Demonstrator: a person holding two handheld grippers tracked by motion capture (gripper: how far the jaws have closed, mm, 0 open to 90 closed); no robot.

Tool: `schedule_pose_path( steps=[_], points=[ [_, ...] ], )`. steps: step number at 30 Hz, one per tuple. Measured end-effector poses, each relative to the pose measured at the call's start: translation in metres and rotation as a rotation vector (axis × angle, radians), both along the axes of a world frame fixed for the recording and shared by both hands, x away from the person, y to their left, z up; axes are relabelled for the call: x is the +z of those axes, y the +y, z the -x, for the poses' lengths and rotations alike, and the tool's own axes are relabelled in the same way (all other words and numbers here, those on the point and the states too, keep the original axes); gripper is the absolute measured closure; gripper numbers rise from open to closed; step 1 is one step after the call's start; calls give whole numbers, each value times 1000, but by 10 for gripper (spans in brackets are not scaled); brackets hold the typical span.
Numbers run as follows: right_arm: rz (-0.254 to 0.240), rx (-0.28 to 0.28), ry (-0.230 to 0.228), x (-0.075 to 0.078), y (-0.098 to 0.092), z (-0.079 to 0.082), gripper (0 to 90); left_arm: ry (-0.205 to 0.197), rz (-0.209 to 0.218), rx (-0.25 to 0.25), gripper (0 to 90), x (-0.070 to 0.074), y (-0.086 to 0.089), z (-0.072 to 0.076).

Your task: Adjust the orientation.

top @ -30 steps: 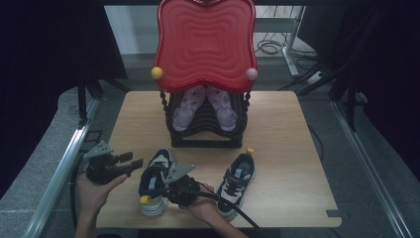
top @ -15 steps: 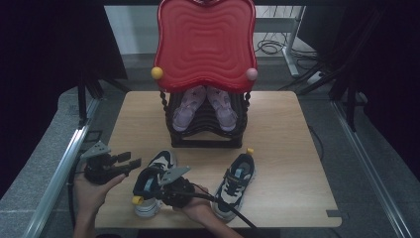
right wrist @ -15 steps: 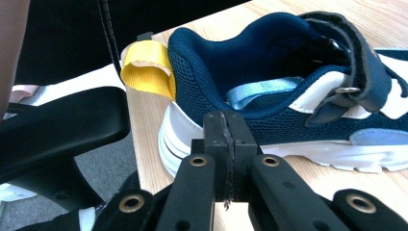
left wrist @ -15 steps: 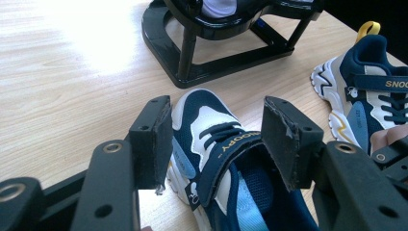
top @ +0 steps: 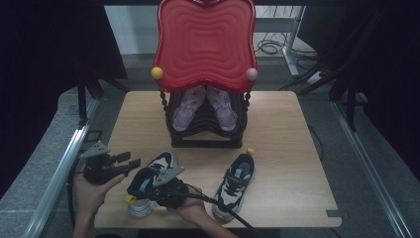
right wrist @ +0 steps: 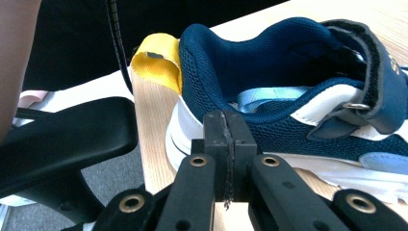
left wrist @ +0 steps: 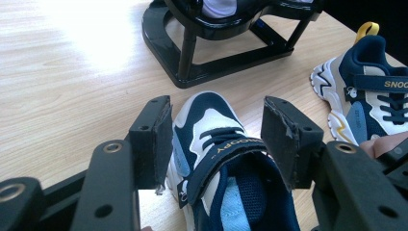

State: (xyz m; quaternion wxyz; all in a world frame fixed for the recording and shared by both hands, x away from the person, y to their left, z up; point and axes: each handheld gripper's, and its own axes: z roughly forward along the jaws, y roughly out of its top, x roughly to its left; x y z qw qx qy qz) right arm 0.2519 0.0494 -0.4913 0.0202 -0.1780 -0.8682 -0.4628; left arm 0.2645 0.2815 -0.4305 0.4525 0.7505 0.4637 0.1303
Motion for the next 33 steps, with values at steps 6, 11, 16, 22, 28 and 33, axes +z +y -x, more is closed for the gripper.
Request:
schedule_pose_path(
  steps=[6, 11, 16, 22, 28, 33],
  points=[
    [-3, 8, -6, -2, 6, -1, 895, 0, 10, 11, 453, 0, 4, 0],
    [1, 7, -5, -1, 10, 0, 895, 1, 11, 9, 453, 0, 5, 0],
    [-2, 13, -18, -1, 12, 0, 895, 3, 13, 8, 453, -1, 4, 0],
    [-5, 21, -47, 7, 4, 2, 895, 2, 13, 6, 452, -2, 4, -1],
    [-28, -22, -98, 30, -31, 3, 894, -2, 9, 12, 450, -4, 4, -2],
    [-18, -80, -130, 39, -75, 0, 894, -18, 19, 17, 450, -5, 3, -2]
  ],
)
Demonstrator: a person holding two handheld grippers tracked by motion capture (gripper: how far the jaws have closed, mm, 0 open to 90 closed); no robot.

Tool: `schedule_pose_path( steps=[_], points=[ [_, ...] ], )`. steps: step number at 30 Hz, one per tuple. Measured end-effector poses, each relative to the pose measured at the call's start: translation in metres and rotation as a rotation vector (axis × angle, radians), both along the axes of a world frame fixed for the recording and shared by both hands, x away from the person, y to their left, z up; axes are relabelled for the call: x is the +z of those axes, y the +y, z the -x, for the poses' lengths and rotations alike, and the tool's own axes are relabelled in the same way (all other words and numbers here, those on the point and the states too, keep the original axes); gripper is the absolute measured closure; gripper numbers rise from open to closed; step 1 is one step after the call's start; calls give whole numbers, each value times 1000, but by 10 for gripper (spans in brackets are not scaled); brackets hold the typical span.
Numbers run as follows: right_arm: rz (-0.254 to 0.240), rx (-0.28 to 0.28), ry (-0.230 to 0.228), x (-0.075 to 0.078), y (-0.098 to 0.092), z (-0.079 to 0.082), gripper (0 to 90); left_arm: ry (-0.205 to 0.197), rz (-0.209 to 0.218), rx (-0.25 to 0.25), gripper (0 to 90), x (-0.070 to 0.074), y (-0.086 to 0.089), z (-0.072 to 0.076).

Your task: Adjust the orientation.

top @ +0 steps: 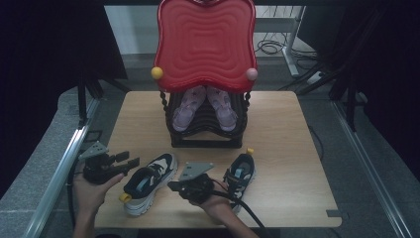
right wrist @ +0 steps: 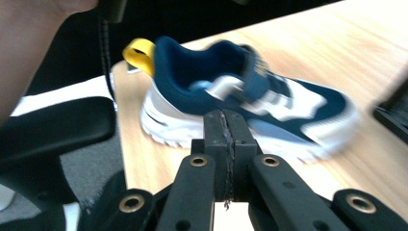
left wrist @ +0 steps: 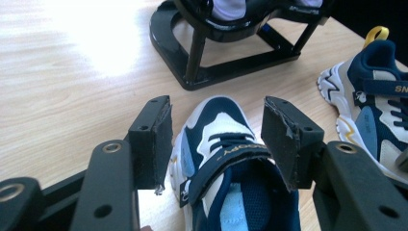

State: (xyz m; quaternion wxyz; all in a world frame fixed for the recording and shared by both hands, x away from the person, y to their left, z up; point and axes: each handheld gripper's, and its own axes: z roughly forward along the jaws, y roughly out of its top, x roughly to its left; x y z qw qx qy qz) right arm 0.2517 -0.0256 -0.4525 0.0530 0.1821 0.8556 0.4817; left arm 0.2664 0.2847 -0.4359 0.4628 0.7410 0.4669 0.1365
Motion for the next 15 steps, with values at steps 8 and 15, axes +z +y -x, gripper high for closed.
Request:
schedule_pose_path(
  steps=[8, 15],
  points=[
    [-14, -108, -7, 2, -66, -3, 894, -6, 5, 5, 448, -3, -4, 0],
    [-39, -190, 4, 0, -111, -2, 894, -7, 5, 29, 447, -8, -5, 1]
  ],
)
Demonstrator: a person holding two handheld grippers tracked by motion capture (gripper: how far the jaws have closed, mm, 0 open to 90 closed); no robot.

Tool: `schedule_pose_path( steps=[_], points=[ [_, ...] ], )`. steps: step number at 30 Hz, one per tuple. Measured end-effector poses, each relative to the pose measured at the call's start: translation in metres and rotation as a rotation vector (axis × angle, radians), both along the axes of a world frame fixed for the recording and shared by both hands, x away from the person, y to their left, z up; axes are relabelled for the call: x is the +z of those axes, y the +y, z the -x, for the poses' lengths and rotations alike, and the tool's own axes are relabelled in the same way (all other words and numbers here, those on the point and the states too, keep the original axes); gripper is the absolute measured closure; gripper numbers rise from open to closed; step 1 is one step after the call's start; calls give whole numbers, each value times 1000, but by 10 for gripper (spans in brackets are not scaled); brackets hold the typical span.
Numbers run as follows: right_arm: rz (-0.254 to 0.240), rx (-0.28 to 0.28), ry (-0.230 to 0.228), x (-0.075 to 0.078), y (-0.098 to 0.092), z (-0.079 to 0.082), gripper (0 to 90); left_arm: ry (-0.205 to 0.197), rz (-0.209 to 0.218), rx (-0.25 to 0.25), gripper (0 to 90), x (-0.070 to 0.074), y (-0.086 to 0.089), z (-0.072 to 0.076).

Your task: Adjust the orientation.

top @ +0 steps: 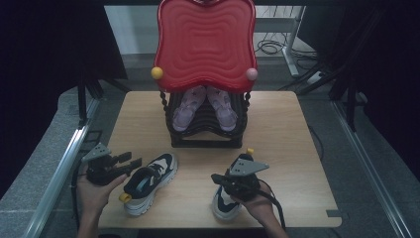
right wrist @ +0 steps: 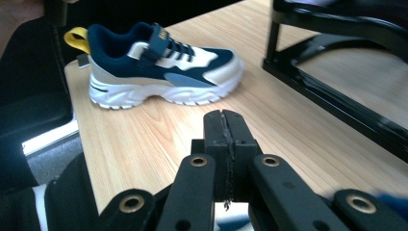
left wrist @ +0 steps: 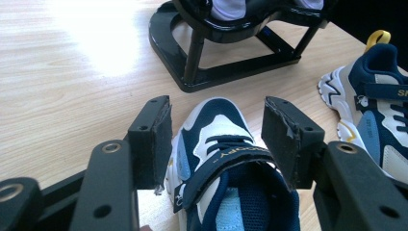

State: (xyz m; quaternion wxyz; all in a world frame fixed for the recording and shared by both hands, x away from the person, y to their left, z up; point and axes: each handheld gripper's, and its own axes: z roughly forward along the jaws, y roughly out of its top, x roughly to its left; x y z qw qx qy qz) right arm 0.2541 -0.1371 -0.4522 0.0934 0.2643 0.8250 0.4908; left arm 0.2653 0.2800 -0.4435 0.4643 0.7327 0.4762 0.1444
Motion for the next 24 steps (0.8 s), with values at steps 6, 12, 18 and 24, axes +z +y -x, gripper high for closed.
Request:
schedule_pose_path(
  steps=[6, 12, 18, 24],
  points=[
    [-7, -42, -2, -2, -24, 2, 894, 5, 14, 3, 437, -2, 4, 1],
    [-24, -93, 4, -8, -47, 7, 894, 9, 35, -1, 433, -2, 6, 1],
    [-40, -117, 0, -8, -65, 14, 895, 14, 70, -27, 430, -2, 5, 0],
    [-17, -106, -14, -17, -73, 24, 894, 8, 84, -21, 430, 0, 6, 0]
  ],
)
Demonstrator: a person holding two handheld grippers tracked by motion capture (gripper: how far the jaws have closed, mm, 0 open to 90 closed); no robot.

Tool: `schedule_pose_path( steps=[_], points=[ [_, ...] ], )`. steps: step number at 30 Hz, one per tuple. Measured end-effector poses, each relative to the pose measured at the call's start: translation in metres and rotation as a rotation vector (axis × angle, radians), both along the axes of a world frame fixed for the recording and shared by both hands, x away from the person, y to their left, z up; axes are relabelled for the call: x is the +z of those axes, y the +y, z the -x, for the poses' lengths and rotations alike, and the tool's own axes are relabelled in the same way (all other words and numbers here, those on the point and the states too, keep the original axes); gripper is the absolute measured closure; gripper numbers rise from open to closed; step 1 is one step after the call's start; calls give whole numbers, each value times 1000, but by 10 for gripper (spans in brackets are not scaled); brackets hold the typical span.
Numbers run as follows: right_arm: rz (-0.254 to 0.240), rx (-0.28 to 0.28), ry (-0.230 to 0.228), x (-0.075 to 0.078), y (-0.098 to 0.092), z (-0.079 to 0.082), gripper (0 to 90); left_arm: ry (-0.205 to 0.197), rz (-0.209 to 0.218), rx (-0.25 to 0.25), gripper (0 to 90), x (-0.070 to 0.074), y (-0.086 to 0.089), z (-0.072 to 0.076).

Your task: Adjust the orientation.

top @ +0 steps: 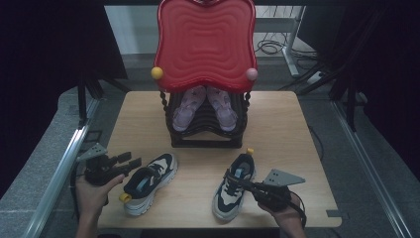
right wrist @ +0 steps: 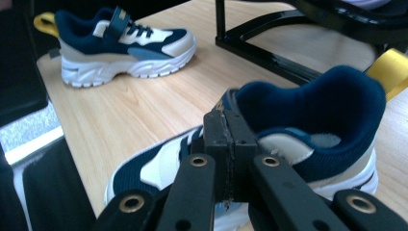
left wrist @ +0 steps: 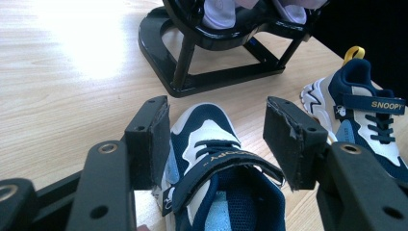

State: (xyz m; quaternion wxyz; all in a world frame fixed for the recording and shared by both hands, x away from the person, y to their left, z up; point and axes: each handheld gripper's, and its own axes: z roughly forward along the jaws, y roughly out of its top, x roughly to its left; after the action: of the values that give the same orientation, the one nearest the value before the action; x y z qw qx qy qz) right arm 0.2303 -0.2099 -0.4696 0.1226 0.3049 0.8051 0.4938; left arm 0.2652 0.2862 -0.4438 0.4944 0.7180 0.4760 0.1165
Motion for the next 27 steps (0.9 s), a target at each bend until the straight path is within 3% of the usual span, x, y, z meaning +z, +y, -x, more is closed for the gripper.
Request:
schedule_pose_path(
  steps=[9, 27],
  points=[
    [55, 18, 16, -17, -1, 15, 894, 10, -10, -17, 427, -1, -3, -1],
    [108, 80, 70, -42, 9, 24, 895, 29, -21, -29, 423, -4, -6, -3]
  ],
)
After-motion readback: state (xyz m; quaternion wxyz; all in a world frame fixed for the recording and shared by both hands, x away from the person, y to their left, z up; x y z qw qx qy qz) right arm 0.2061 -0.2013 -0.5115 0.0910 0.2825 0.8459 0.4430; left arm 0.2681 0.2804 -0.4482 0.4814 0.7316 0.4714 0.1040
